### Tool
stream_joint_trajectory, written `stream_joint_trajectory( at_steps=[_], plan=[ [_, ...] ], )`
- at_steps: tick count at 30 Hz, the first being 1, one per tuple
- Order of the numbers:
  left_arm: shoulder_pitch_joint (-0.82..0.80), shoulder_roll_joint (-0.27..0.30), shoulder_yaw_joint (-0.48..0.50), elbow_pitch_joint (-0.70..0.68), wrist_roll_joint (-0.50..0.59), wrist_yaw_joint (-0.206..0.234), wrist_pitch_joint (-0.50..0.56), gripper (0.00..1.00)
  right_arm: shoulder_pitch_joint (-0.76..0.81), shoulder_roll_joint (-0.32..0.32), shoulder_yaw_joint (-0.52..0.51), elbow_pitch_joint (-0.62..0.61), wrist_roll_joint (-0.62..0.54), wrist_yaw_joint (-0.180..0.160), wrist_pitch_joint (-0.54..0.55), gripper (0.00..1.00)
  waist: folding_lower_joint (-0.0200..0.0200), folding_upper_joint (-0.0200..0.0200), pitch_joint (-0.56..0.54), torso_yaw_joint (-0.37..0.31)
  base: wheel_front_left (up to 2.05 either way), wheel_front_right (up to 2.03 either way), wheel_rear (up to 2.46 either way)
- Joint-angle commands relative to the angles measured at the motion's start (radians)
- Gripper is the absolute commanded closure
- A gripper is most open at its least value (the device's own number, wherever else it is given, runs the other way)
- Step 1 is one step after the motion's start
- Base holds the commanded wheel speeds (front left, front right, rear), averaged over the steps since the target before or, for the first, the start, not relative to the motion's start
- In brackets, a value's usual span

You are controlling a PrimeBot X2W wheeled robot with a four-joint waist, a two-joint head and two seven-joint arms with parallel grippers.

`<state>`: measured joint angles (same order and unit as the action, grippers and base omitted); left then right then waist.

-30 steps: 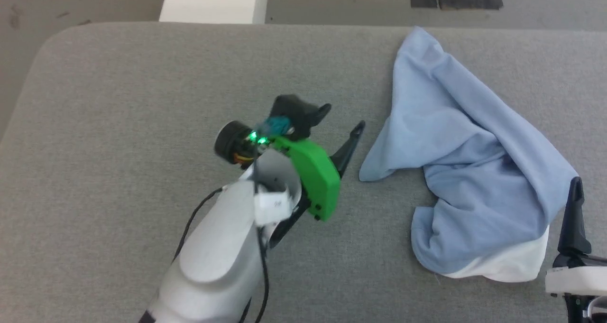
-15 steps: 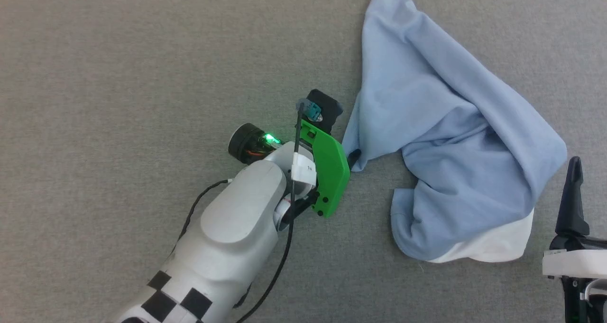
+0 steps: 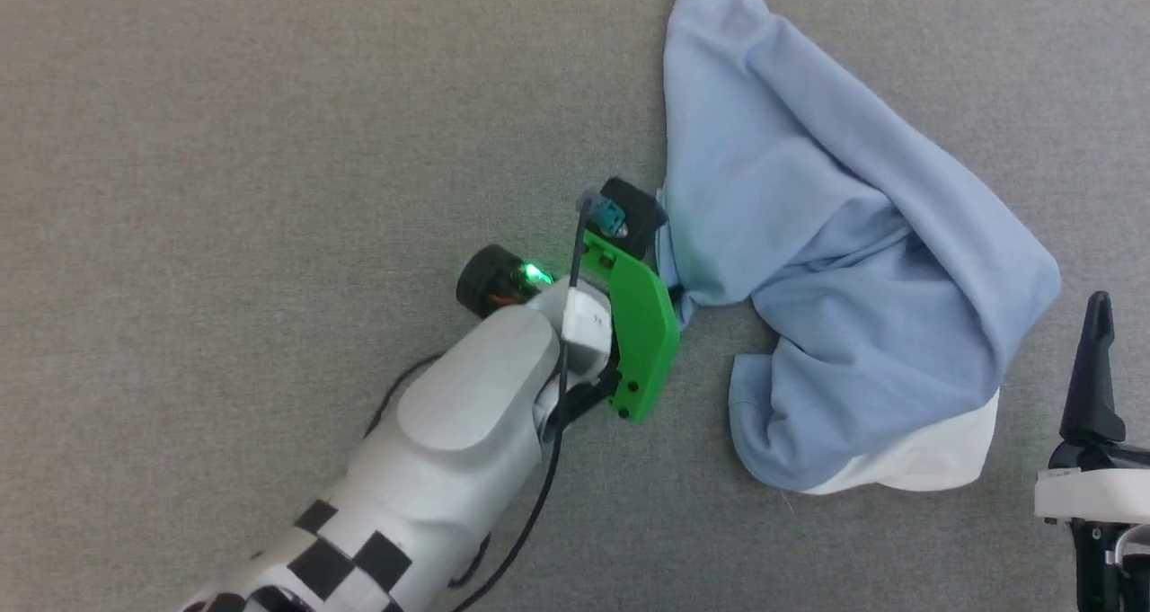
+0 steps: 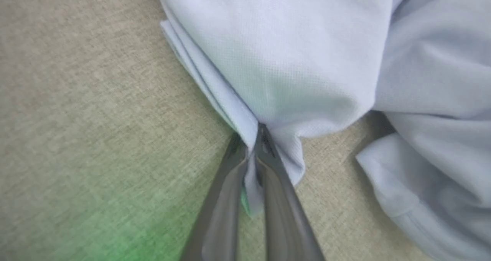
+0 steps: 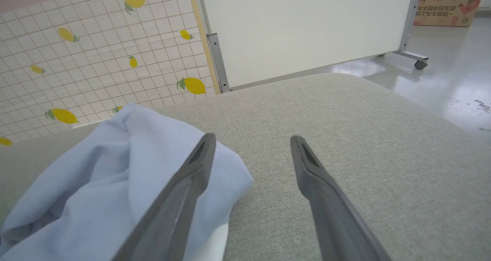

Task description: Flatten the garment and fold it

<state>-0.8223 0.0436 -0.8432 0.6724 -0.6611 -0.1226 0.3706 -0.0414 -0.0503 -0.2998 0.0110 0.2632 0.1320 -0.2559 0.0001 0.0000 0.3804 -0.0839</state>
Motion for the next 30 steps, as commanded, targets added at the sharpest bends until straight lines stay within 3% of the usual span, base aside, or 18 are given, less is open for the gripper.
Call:
stream_joint_trajectory(
  at_steps=[1,4,8,12,15,19,24,29,30],
  plan=[
    [0.075,0.007,-0.031,0.038,-0.008,-0.007,-0.001,1.0,-0.008,0.0,-0.003,-0.001,-0.004,-0.001,-0.006,0.0,-0.0001,0.0,-0.041,0.029,0.0,0.0,0.0],
    [0.056,0.018,-0.005,0.01,-0.036,-0.007,-0.085,1.0,0.006,0.0,-0.01,0.003,-0.003,-0.001,-0.006,0.0,-0.0001,0.0,-0.082,0.051,0.0,0.0,0.0],
    [0.023,0.097,0.045,-0.08,-0.085,-0.008,-0.127,1.0,0.024,0.0,-0.019,0.005,0.001,-0.001,-0.006,0.0,-0.0001,0.0,-0.116,0.07,0.0,0.0,0.0],
    [-0.018,0.249,0.108,-0.205,-0.113,-0.002,-0.081,1.0,0.038,0.0,-0.023,0.004,0.015,-0.001,-0.006,0.0,-0.0001,0.0,-0.115,0.067,0.0,0.0,0.0],
    [-0.049,0.368,0.164,-0.295,-0.11,0.034,-0.043,1.0,0.037,0.0,-0.025,0.004,0.029,-0.001,-0.006,0.0,-0.0001,0.0,-0.084,0.05,0.0,0.0,0.0],
    [-0.074,0.477,0.228,-0.352,-0.083,0.096,-0.049,1.0,0.014,0.0,-0.021,0.001,0.041,-0.001,-0.006,0.0,-0.0001,0.0,-0.022,0.011,0.0,0.0,0.0],
    [-0.075,0.518,0.267,-0.33,-0.063,0.146,-0.09,1.0,-0.015,0.0,-0.025,0.001,0.049,-0.001,-0.006,0.0,-0.0001,0.0,0.052,-0.026,0.0,0.0,0.0],
    [-0.068,0.498,0.243,-0.276,-0.062,0.149,-0.072,1.0,-0.041,0.0,-0.032,0.001,0.051,-0.001,-0.006,0.0,-0.0001,0.0,0.107,-0.027,0.0,0.0,0.0],
    [-0.07,0.492,0.24,-0.269,-0.061,0.148,-0.076,0.95,-0.045,0.0,-0.031,0.002,0.049,-0.001,-0.006,0.0,-0.0001,0.0,0.111,-0.024,0.0,0.0,0.0]
  ],
)
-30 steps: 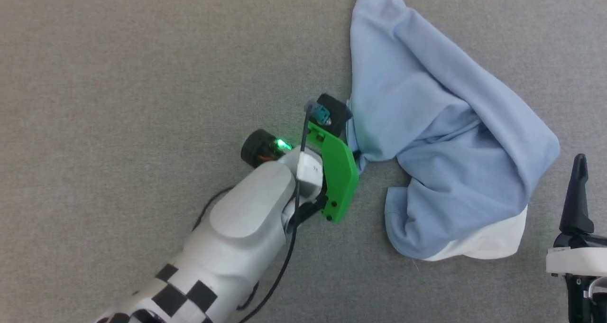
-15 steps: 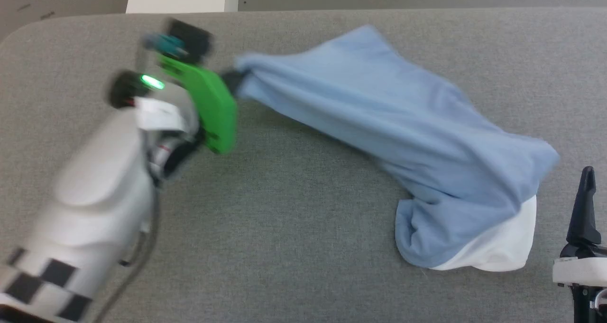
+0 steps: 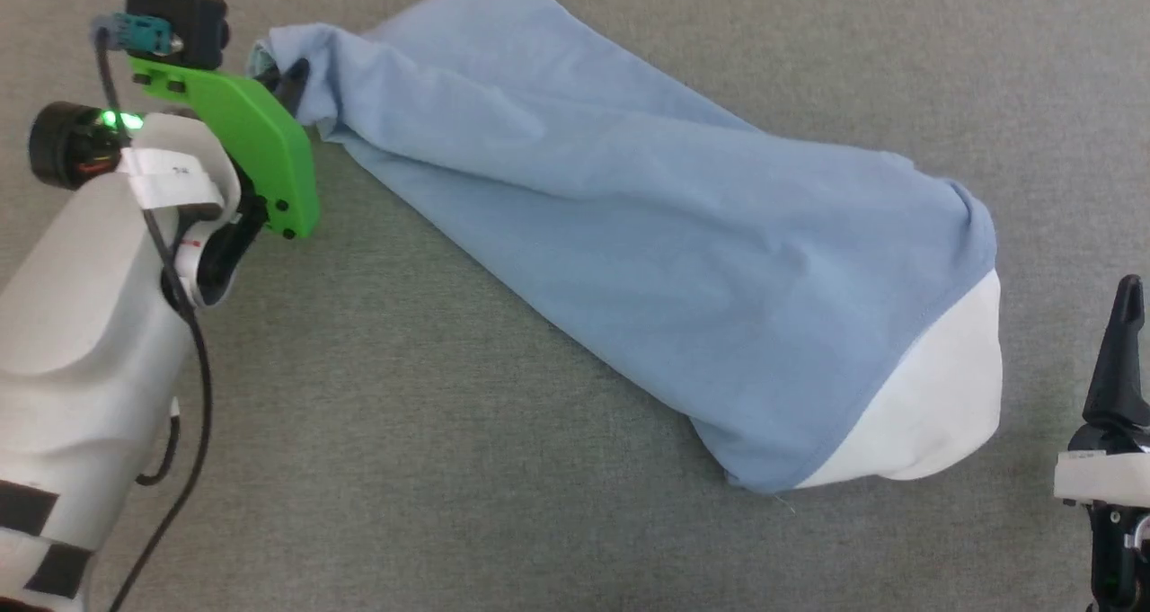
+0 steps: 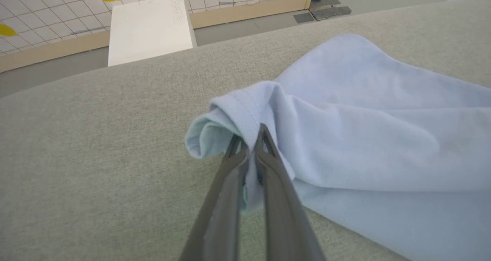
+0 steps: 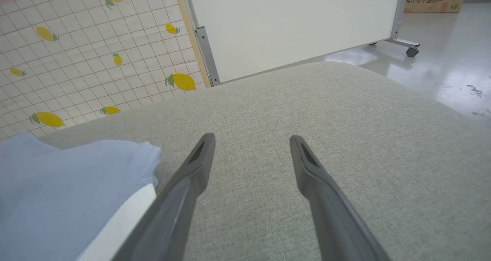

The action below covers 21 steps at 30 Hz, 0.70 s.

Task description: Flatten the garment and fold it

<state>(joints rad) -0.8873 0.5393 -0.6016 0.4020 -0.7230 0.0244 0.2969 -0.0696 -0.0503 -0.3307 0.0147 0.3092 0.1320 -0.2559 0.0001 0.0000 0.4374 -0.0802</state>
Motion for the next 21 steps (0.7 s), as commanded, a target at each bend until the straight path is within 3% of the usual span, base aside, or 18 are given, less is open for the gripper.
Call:
stream_joint_trajectory(
  at_steps=[1,2,8,13,17,21],
  plan=[
    [-0.007,-0.013,-0.003,0.008,0.001,-0.001,-0.012,0.51,-0.022,0.0,0.001,0.0,0.001,-0.001,-0.006,0.0,-0.0001,0.0,0.058,-0.022,0.0,0.0,0.0],
    [-0.011,-0.02,0.0,0.013,0.001,-0.001,-0.025,0.0,-0.026,0.0,0.002,0.001,-0.001,-0.001,-0.006,0.0,-0.0001,0.0,0.059,-0.018,0.0,0.0,0.0],
    [-0.037,-0.05,0.008,0.004,0.001,-0.025,-0.104,0.0,-0.033,0.0,0.0,0.001,-0.024,-0.001,-0.006,0.0,-0.0001,0.0,0.016,0.028,0.0,0.0,0.0],
    [-0.005,-0.062,0.042,-0.083,-0.013,-0.028,-0.214,0.0,-0.009,0.0,-0.003,0.009,-0.036,-0.001,-0.006,0.0,-0.0001,0.0,-0.061,0.07,0.0,0.0,0.0],
    [0.083,-0.06,0.072,-0.193,-0.005,0.012,-0.327,0.0,0.017,0.0,-0.003,0.019,-0.04,-0.001,-0.006,0.0,-0.0001,0.0,-0.119,0.096,0.0,0.0,0.0],
    [0.218,-0.062,0.103,-0.306,0.028,0.086,-0.473,0.0,0.039,0.0,0.001,0.026,-0.039,-0.001,-0.006,0.0,-0.0001,0.0,-0.161,0.116,0.0,0.0,0.0]
  ],
)
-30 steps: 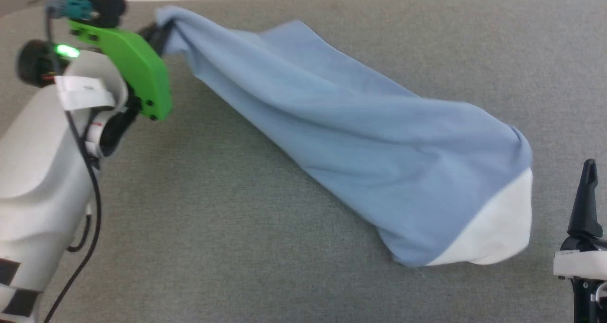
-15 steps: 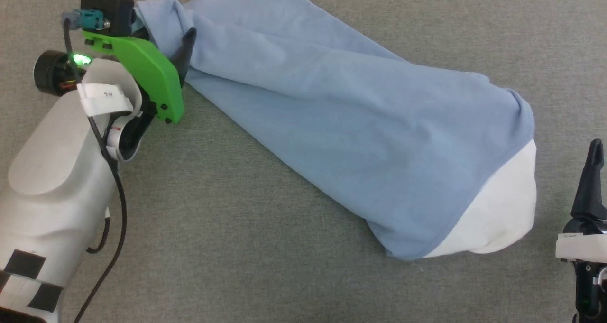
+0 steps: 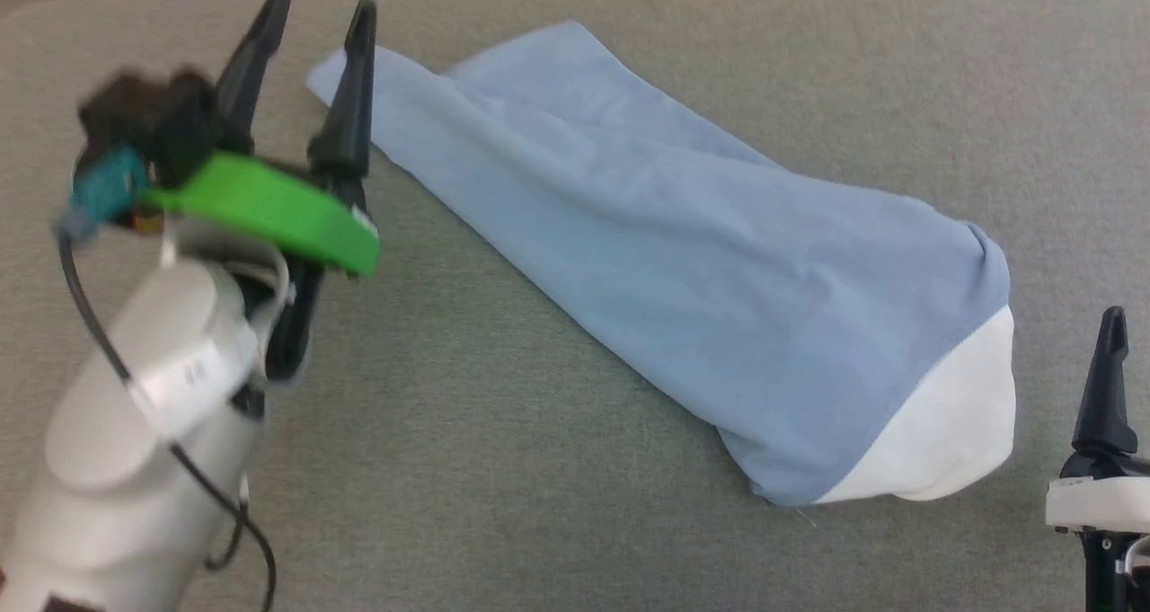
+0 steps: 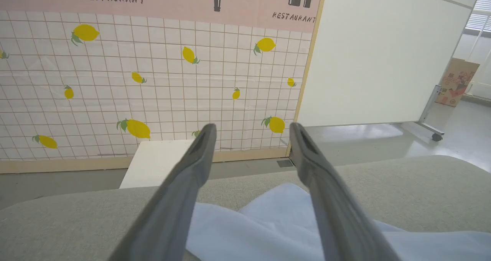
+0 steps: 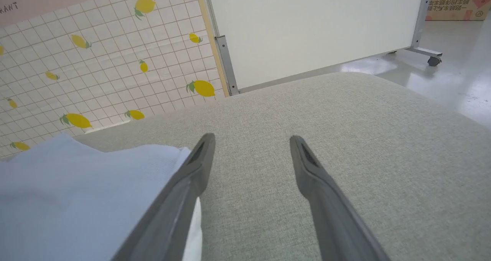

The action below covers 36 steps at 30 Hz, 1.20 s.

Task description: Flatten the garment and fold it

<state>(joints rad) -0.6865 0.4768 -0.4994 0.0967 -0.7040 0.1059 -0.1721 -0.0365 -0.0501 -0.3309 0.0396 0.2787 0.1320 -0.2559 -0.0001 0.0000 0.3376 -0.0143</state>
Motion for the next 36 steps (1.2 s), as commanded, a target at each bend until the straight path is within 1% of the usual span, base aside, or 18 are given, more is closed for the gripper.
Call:
stream_joint_trajectory(
  at_steps=[1,4,6,7,9,12,13,16,19,22,24,25,28,30,33,34,36],
  plan=[
    [0.061,0.001,0.005,-0.026,0.022,0.027,-0.032,0.0,0.01,0.0,0.002,0.002,-0.009,-0.001,-0.006,0.0,0.0001,0.0,-0.069,0.055,0.0,0.0,0.0],
    [0.181,-0.022,0.038,-0.094,0.047,0.09,-0.077,0.0,0.019,0.0,0.009,0.006,-0.007,-0.001,-0.006,0.0,0.0001,0.0,-0.081,0.061,0.0,0.0,0.0],
    [0.268,-0.052,0.077,-0.144,0.07,0.128,-0.087,0.0,0.022,0.0,0.014,0.007,-0.005,-0.001,-0.006,0.0,0.0001,0.0,-0.085,0.062,0.0,0.0,0.0],
    [0.316,-0.077,0.104,-0.183,0.096,0.141,-0.088,0.0,0.024,0.0,0.016,0.007,-0.003,-0.001,-0.006,0.0,0.0001,0.0,-0.088,0.062,0.0,0.0,0.0],
    [0.412,-0.135,0.16,-0.249,0.145,0.149,-0.089,0.0,0.028,0.0,0.022,0.009,0.001,-0.001,-0.006,0.0,0.0001,0.0,-0.089,0.06,0.0,0.0,0.0],
    [0.557,-0.225,0.216,-0.302,0.203,0.125,-0.089,0.0,0.033,0.0,0.027,0.015,0.008,-0.001,-0.006,0.0,0.0001,0.0,-0.094,0.057,0.0,0.0,0.0],
    [0.607,-0.258,0.234,-0.305,0.213,0.108,-0.089,0.0,0.036,0.0,0.028,0.018,0.011,-0.001,-0.006,0.0,0.0001,0.0,-0.098,0.056,0.0,0.0,0.0],
    [0.698,-0.327,0.283,-0.298,0.245,0.062,-0.089,0.0,0.044,0.0,0.024,0.029,0.018,-0.001,-0.006,0.0,0.0001,0.0,-0.112,0.06,0.0,0.0,0.0],
    [0.737,-0.368,0.326,-0.287,0.28,0.01,-0.089,0.0,0.048,0.0,0.02,0.042,0.021,-0.001,-0.006,0.0,0.0001,0.0,-0.13,0.067,0.0,0.0,0.0],
    [0.742,-0.388,0.36,-0.28,0.306,-0.029,-0.09,0.0,0.034,0.0,0.027,0.043,0.002,-0.001,0.01,0.0,0.0001,0.0,-0.142,0.069,0.0,0.0,0.0],
    [0.739,-0.398,0.376,-0.276,0.321,-0.049,-0.09,0.0,0.011,0.0,0.029,0.038,0.002,-0.001,0.063,0.0,0.0001,0.0,-0.148,0.068,0.0,0.0,0.0],
    [0.738,-0.403,0.382,-0.273,0.328,-0.059,-0.09,0.0,-0.002,0.0,0.027,0.035,-0.001,-0.001,0.106,0.0,0.0001,0.0,-0.15,0.067,0.0,0.0,0.0],
    [0.737,-0.413,0.392,-0.265,0.341,-0.083,-0.09,0.0,-0.047,0.0,0.014,0.027,0.012,-0.001,0.271,0.0,0.0001,0.0,-0.148,0.063,0.0,0.0,0.0],
    [0.735,-0.418,0.394,-0.26,0.346,-0.095,-0.09,0.0,-0.069,-0.001,0.016,0.012,-0.032,-0.001,0.38,0.0,0.0001,0.0,-0.141,0.065,0.0,0.0,0.0],
    [0.731,-0.422,0.392,-0.251,0.348,-0.107,-0.09,0.0,-0.098,-0.001,0.005,0.0,-0.05,-0.001,0.526,0.0,0.0001,0.0,-0.131,0.072,0.0,0.0,0.0],
    [0.728,-0.424,0.391,-0.246,0.348,-0.111,-0.09,0.0,-0.106,-0.007,0.008,0.003,-0.058,-0.001,0.591,0.0,0.0001,0.0,-0.126,0.078,0.0,0.0,0.0],
    [0.725,-0.425,0.388,-0.239,0.348,-0.116,-0.09,0.0,-0.118,-0.006,-0.006,0.016,-0.062,-0.001,0.662,0.0,0.0001,0.0,-0.124,0.087,0.0,0.0,0.0]
  ],
)
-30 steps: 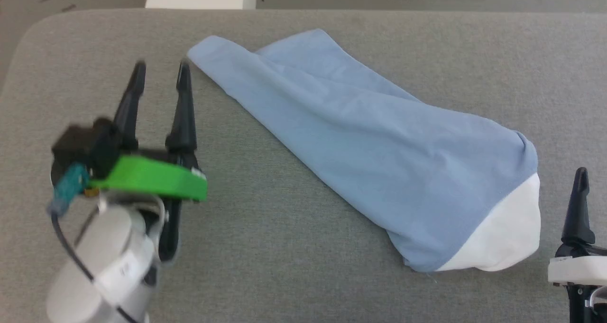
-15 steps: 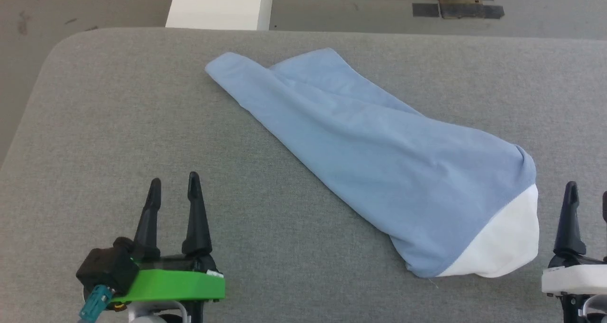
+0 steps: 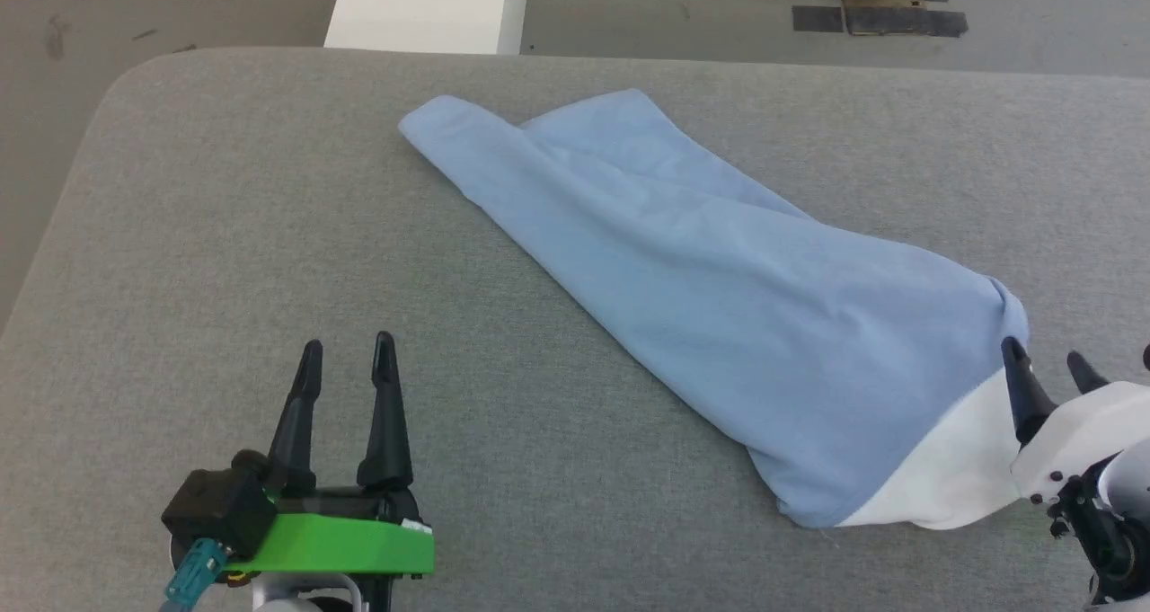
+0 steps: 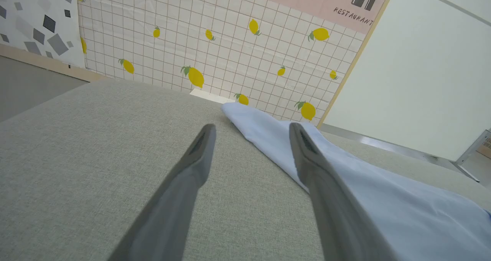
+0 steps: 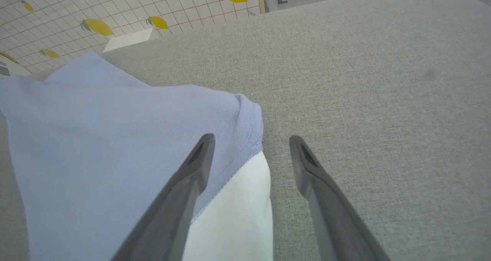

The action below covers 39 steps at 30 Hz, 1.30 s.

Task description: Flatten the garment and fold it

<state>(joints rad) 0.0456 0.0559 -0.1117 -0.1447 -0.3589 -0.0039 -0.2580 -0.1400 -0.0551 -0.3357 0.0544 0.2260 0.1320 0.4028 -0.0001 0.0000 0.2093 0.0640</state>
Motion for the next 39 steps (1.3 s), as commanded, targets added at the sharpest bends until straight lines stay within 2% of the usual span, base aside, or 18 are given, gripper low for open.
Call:
stream_joint_trajectory(
  at_steps=[1,7,8,9,10,11,16,20,25,30,35,39],
  plan=[
    [-0.01,-0.004,-0.002,0.006,0.002,-0.008,-0.004,0.0,-0.019,-0.002,0.002,0.008,-0.015,-0.001,0.037,0.0,0.0001,0.0,0.006,0.015,0.0,0.0,0.0],
    [-0.015,-0.005,-0.011,0.025,-0.006,-0.007,-0.004,0.0,-0.038,0.003,-0.015,0.107,-0.01,-0.001,0.118,0.0,0.0001,0.0,0.002,0.043,0.0,0.0,0.0],
    [-0.015,-0.005,-0.013,0.029,-0.007,-0.006,-0.004,0.0,-0.04,0.004,-0.02,0.134,-0.008,-0.001,0.123,0.2,0.0001,0.0,-0.001,0.047,0.0,0.0,0.0],
    [-0.015,-0.005,-0.014,0.031,-0.007,-0.004,-0.004,0.0,-0.042,0.004,-0.025,0.155,-0.002,-0.001,0.125,0.51,0.0001,0.0,-0.004,0.051,0.0,0.0,0.0],
    [-0.014,-0.005,-0.013,0.033,-0.008,-0.002,-0.004,0.0,-0.046,0.004,-0.029,0.18,0.008,-0.001,0.121,0.96,0.0001,0.0,-0.007,0.054,0.0,0.0,0.0],
    [-0.014,-0.005,-0.012,0.035,-0.008,-0.001,-0.004,0.0,-0.051,0.004,-0.032,0.198,0.013,-0.001,0.114,1.0,0.0001,0.0,-0.009,0.056,0.0,0.0,0.0],
    [-0.007,-0.006,-0.011,0.044,-0.009,0.004,-0.004,0.0,-0.09,0.005,-0.061,0.245,-0.01,-0.001,0.059,1.0,0.0001,0.0,-0.03,0.06,0.0,0.0,0.0],
    [0.005,-0.006,-0.004,0.042,-0.013,0.011,-0.004,0.0,-0.142,-0.02,-0.028,0.194,-0.025,-0.001,0.05,1.0,0.0001,0.0,-0.043,0.046,0.0,0.0,0.0],
    [0.003,-0.006,-0.001,0.036,-0.014,0.011,-0.004,0.0,-0.18,-0.068,0.135,0.049,0.004,-0.001,0.09,1.0,0.0001,0.0,-0.041,0.021,0.0,0.0,0.0],
    [-0.005,-0.006,-0.016,0.042,-0.027,0.01,-0.004,0.0,-0.108,-0.057,0.352,-0.088,0.094,-0.001,0.19,1.0,0.0001,0.0,-0.033,0.004,0.0,0.0,0.0],
    [-0.018,-0.006,-0.036,0.051,-0.037,0.009,-0.004,0.0,0.05,-0.03,0.487,-0.07,0.156,-0.001,0.244,1.0,0.0001,0.0,-0.021,0.012,0.0,0.0,0.0],
    [-0.025,-0.006,-0.037,0.059,-0.038,0.005,-0.004,0.0,0.153,-0.014,0.548,0.028,0.175,-0.001,0.237,1.0,0.0001,0.0,-0.016,0.027,0.0,0.0,0.0]
  ],
)
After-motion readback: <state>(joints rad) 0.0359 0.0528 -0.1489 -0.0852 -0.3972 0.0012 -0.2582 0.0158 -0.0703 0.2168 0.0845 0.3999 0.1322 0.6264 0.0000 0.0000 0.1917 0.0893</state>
